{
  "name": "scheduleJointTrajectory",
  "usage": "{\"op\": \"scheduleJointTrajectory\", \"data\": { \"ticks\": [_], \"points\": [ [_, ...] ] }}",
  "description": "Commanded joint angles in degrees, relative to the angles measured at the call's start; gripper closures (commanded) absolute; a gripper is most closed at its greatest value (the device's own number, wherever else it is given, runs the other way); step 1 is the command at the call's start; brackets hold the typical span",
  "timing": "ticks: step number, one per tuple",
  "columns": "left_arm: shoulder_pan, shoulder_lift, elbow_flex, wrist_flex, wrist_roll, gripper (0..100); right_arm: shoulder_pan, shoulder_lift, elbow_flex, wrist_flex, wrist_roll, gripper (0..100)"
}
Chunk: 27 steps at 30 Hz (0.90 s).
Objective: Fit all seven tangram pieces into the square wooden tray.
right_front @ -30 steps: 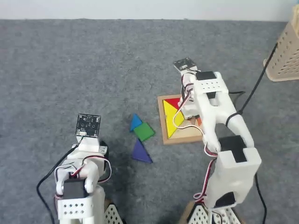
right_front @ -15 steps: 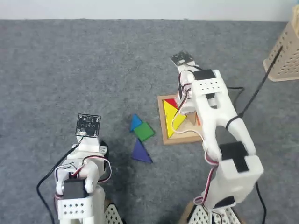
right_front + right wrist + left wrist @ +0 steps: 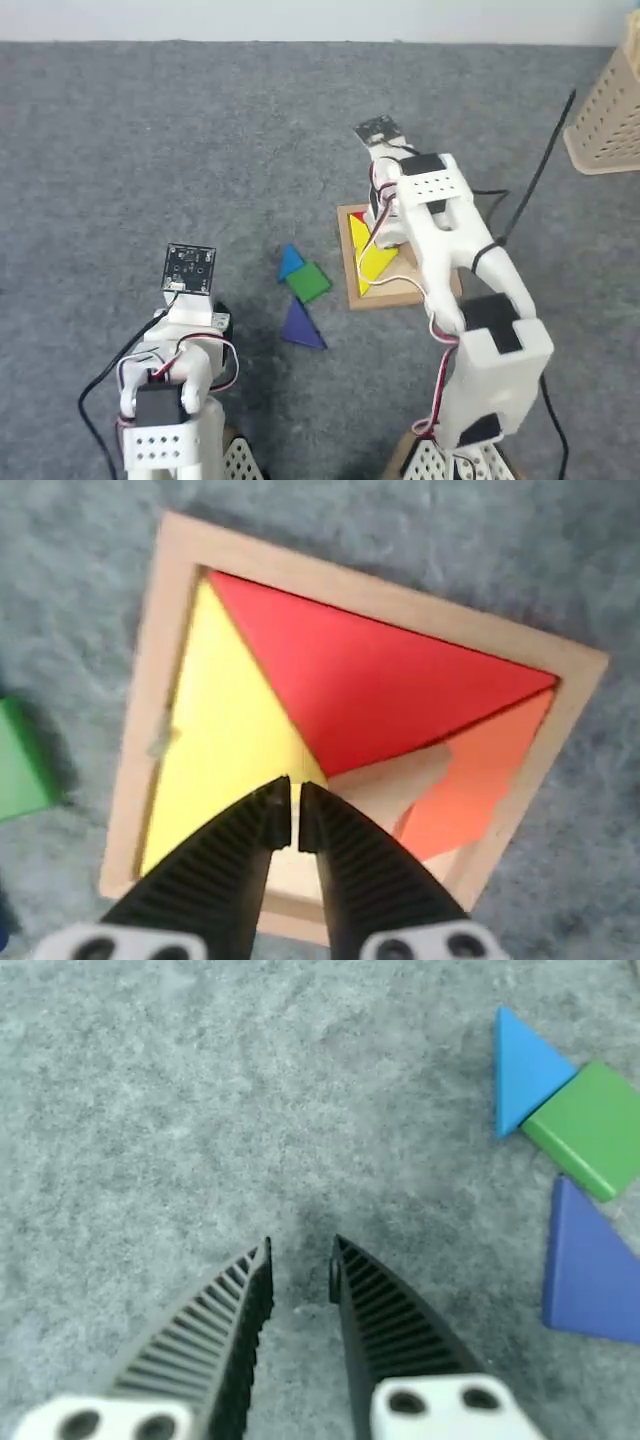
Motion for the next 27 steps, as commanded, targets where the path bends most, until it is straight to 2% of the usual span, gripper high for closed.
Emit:
{"op": "scheduleJointTrajectory", "data": {
  "ticks": [1, 9, 14, 18, 22, 27],
  "points": [
    [-0.44, -0.97, -0.48, 0.18, -0.44, 91, 1.80, -0.31, -3.43, -1.27, -0.62, 99.1],
    [-0.44, -0.97, -0.48, 0.18, -0.44, 91, 1.71, -0.92, -3.43, -0.75, 0.35, 99.1],
    [-0.44, -0.97, -0.48, 0.18, -0.44, 91, 1.89, -7.96, -2.02, -0.31, -1.23, 99.1],
    [-0.44, -0.97, -0.48, 0.18, -0.44, 91, 4.70, -12.79, 3.52, -2.59, -0.70, 99.1],
    [-0.44, -0.97, -0.48, 0.18, -0.44, 91, 8.31, -10.95, 9.14, -8.66, -0.62, 99.1],
    [-0.44, -0.97, -0.48, 0.18, -0.44, 91, 10.59, -5.41, 8.62, -10.07, -0.53, 99.1]
  ]
}}
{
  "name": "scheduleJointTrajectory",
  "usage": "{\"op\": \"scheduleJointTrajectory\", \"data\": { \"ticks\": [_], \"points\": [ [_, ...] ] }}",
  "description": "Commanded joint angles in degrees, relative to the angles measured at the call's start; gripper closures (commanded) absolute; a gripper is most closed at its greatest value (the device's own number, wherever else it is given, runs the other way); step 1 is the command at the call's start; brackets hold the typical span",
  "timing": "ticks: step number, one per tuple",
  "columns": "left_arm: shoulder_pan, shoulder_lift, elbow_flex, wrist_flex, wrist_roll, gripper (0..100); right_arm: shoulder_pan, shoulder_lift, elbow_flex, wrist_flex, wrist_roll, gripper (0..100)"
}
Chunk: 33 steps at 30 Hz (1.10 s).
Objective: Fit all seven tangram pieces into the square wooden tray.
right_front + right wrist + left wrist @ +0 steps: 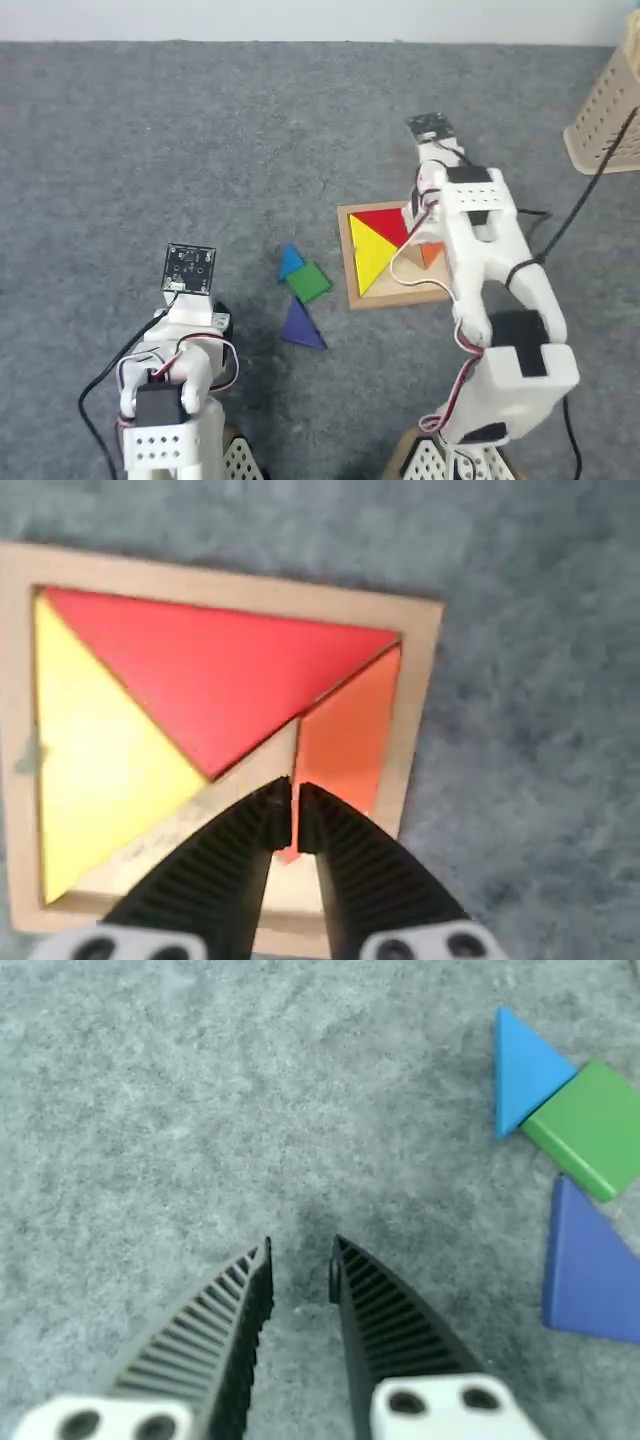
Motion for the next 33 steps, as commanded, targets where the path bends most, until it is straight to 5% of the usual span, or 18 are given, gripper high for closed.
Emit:
{"op": "scheduleJointTrajectory", "data": {
  "ticks": [1, 11, 19, 25, 33],
  "points": [
    [-0.44, -0.97, -0.48, 0.18, -0.44, 91, 1.89, 2.07, -1.76, -1.54, -0.09, 99.1],
    [-0.35, -0.97, -0.48, 0.18, -0.44, 91, 2.15, 9.54, -8.26, -1.01, -0.09, 99.1],
    [-0.26, -0.97, -0.48, 0.18, -0.44, 91, 0.66, -1.98, -8.70, 7.16, -1.41, 99.0],
    [-0.26, -0.97, -0.48, 0.18, -0.44, 91, -15.34, -9.89, -8.62, 12.88, -2.11, 98.9],
    [-0.35, -0.97, -0.48, 0.18, -0.44, 91, -34.07, -4.70, -8.97, 6.55, -0.09, 91.3]
  ]
}}
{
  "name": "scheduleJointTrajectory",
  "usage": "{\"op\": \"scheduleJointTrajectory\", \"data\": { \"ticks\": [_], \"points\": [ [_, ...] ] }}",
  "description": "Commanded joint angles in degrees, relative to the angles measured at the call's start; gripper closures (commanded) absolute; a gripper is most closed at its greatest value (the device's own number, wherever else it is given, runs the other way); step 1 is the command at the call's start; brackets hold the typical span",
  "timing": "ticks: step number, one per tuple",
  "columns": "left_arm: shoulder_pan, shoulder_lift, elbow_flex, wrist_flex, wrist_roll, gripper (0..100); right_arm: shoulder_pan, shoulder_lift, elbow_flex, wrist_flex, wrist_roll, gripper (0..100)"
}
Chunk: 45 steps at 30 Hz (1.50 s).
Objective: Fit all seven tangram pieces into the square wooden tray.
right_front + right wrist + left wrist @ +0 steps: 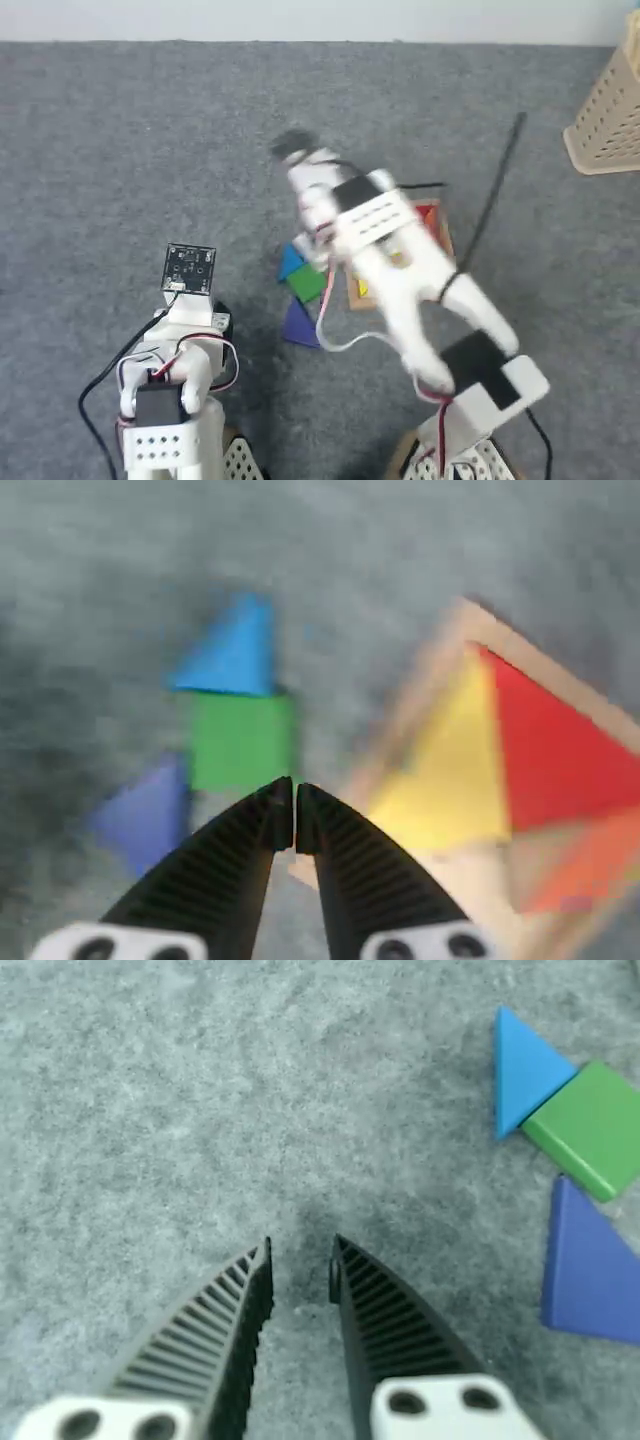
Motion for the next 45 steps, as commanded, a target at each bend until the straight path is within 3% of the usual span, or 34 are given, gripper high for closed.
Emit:
{"op": "scheduleJointTrajectory", "data": {
  "ticks": [1, 6, 27, 34, 45],
  "points": [
    [-0.35, -0.97, -0.48, 0.18, -0.44, 91, -4.44, 2.24, -2.20, -3.38, 1.14, 87.9],
    [-0.35, -0.97, -0.48, 0.18, -0.44, 91, -6.37, 8.75, -2.46, -6.90, 1.05, 79.4],
    [-0.26, -0.97, -0.48, 0.18, -0.44, 91, -6.46, 11.56, -3.08, -3.74, -1.49, 78.6],
    [-0.26, -0.97, -0.48, 0.18, -0.44, 91, -6.46, 11.56, -3.08, -3.38, -4.22, 64.1],
    [-0.18, -0.97, -0.48, 0.18, -0.44, 91, -8.57, 3.56, -2.11, -1.10, -8.09, 68.4]
  ]
}}
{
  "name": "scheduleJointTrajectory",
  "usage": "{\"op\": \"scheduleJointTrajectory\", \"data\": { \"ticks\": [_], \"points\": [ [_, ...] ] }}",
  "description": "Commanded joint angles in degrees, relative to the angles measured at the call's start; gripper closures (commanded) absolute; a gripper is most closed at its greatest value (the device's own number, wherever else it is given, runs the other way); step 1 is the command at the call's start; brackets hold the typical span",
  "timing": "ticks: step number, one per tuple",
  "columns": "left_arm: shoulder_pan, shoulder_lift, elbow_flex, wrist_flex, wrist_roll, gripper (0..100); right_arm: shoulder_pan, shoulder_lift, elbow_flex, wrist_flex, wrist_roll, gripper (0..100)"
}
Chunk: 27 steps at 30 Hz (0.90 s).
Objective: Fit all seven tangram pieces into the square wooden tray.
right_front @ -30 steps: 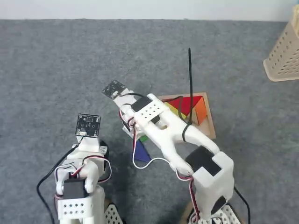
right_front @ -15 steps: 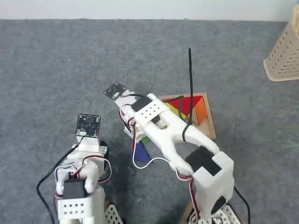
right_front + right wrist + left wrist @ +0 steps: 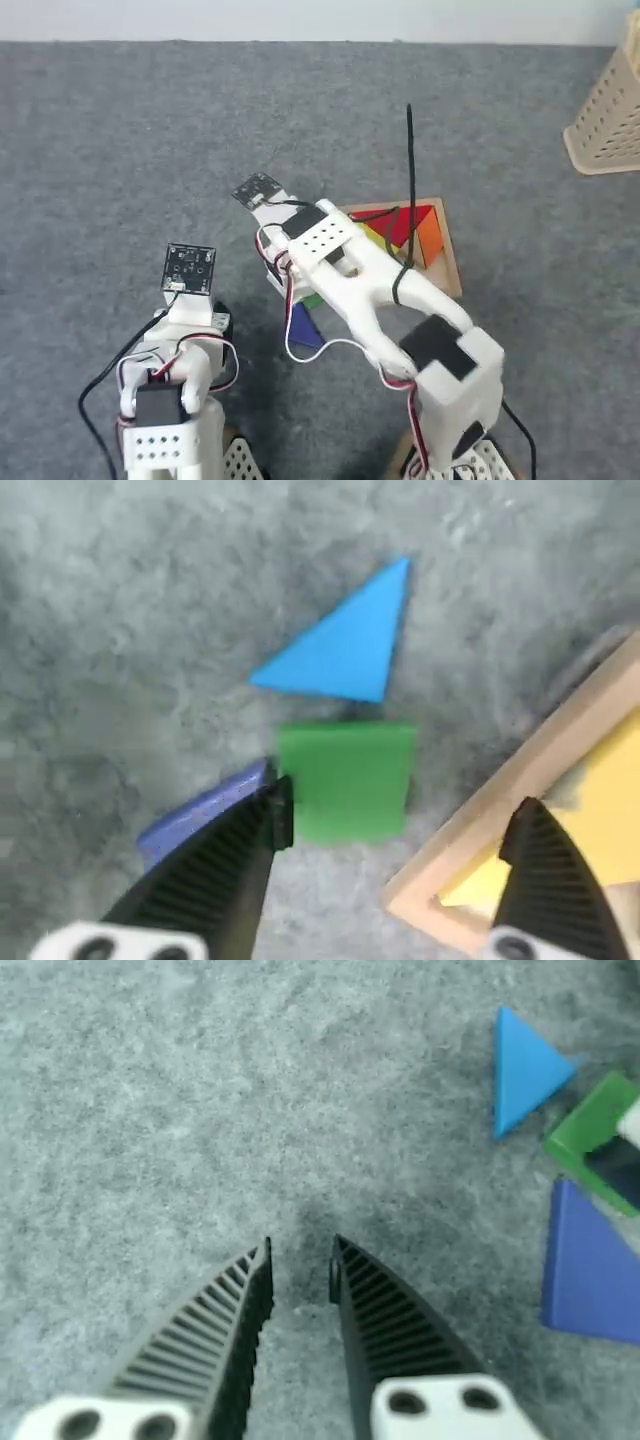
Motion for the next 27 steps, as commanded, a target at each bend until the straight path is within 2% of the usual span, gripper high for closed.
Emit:
{"op": "scheduleJointTrajectory", "data": {
  "ticks": [1, 6, 14, 22, 27],
  "points": [
    [-0.18, -0.97, -0.48, 0.18, -0.44, 91, -2.51, -6.02, -1.32, 0.13, -0.88, 68.4],
    [-0.18, -0.97, -0.48, 0.18, -0.35, 91, -3.56, -4.88, 3.96, -7.69, -0.70, 68.4],
    [-0.18, -0.97, -0.48, 0.18, -0.35, 91, -0.40, -0.31, 3.69, -8.31, -0.70, 68.4],
    [-0.18, -0.97, -0.48, 0.18, -0.35, 91, -0.13, 4.70, 0.26, -6.55, -0.70, 68.8],
    [-0.18, -0.97, -0.48, 0.18, -0.35, 91, -0.13, 5.76, -1.41, -5.32, -0.53, 81.5]
  ]
}}
